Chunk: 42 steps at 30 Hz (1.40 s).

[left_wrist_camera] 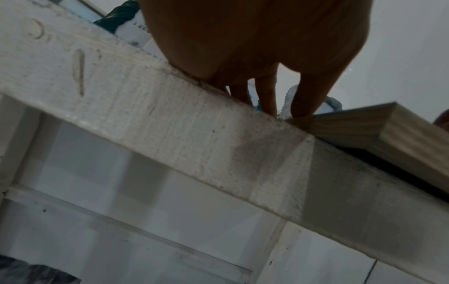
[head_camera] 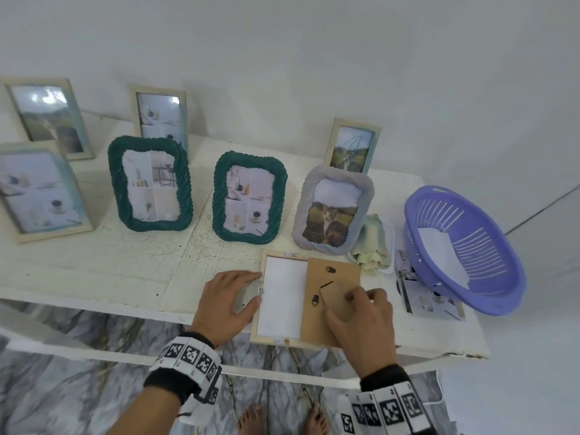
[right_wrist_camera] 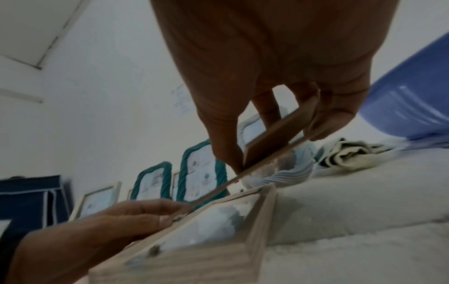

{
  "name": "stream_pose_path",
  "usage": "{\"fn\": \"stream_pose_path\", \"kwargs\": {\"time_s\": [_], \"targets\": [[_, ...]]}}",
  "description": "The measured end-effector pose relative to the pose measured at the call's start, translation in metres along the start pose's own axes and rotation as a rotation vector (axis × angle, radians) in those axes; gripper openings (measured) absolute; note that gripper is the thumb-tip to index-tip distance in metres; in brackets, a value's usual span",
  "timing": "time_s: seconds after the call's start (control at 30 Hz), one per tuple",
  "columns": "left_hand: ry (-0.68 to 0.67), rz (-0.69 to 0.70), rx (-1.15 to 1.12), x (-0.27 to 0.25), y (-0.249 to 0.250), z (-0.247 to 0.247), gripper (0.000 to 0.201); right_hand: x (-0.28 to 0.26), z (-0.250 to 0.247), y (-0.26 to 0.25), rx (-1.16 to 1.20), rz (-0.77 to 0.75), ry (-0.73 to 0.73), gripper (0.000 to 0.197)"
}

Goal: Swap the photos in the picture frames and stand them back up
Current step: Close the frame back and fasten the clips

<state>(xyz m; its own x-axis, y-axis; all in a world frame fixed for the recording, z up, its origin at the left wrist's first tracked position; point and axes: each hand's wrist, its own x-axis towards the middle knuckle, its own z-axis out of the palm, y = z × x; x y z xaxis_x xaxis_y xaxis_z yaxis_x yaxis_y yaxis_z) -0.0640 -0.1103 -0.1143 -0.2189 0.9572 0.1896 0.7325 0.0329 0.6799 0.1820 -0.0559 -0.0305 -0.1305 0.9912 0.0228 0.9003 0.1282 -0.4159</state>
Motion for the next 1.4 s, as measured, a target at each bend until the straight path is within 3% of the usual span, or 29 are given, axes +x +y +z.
{"fn": "stream_pose_path", "kwargs": {"time_s": [0.13,0.53,0.67,0.77,0.87,0.97,1.17,1.4], "targets": [[-0.007,0.005,0.005,0.0,0.0,0.0,0.051,0.003,0.019,-0.024,-0.069,-0.126,0.103,0.042],[-0.008,0.001,0.0,0.002,0.0,0.0,0.052,0.004,0.047,-0.049,-0.089,-0.184,-0.028,0.041],[0.006,0.007,-0.003,0.002,-0.001,0.002,0.051,0.001,0.051,-0.047,-0.162,-0.218,-0.004,0.036],[0.011,0.014,0.008,0.001,-0.003,0.002,0.05,0.002,0.051,-0.036,-0.055,-0.27,0.014,0.033],[0.015,0.017,0.012,0.001,-0.002,0.002,0.049,0.011,0.045,-0.016,0.19,-0.222,-0.075,0.02],[0.012,0.016,0.016,0.001,-0.002,0.002,0.049,0.026,0.035,0.007,0.32,-0.275,-0.182,0.029],[0.001,0.019,0.013,0.001,-0.002,0.001,0.05,0.048,0.017,0.026,0.336,-0.347,-0.425,0.029],[-0.012,0.022,-0.017,0.001,-0.001,0.0,0.052,0.057,0.015,0.03,0.306,-0.364,-0.456,0.027]]}}
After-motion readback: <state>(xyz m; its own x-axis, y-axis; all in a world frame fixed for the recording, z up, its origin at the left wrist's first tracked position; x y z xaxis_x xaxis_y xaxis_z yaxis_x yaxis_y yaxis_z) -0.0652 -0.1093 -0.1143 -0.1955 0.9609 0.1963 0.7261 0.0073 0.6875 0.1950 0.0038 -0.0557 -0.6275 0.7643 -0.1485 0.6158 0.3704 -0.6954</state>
